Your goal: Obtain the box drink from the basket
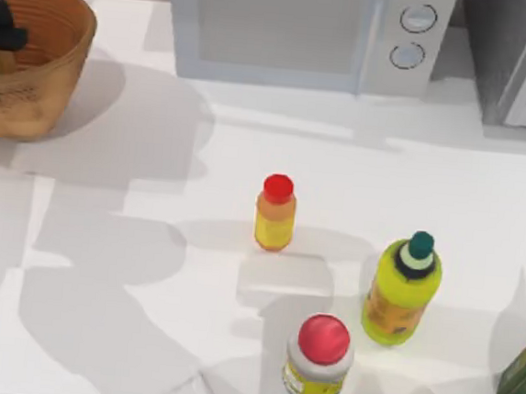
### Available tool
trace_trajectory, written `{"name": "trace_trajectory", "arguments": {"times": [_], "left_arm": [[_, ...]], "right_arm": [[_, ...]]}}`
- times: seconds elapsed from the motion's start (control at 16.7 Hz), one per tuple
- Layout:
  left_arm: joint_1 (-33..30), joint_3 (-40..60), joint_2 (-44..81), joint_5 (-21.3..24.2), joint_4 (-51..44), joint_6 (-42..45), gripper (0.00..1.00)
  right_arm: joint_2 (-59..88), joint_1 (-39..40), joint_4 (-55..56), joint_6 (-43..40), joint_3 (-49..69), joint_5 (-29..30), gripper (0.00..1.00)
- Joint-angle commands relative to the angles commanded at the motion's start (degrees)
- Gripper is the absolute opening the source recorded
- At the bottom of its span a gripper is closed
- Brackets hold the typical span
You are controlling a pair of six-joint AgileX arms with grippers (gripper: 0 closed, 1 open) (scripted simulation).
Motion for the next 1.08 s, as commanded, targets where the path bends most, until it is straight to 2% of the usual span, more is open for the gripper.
{"name": "trace_trajectory", "arguments": {"times": [0.3, 1.08], "left_arm": [[0.0, 1.6, -2.2, -0.1, -4.9, -0.2, 0.0], [-0.1, 14.4, -19.2, -0.4, -33.5, 0.1, 0.0]], "right_arm": [[0.0, 0.0, 0.0, 0.0, 0.0, 0.0, 1.0], [0.0, 0.0, 0.0, 0.0, 0.0, 0.0, 1.0]]}}
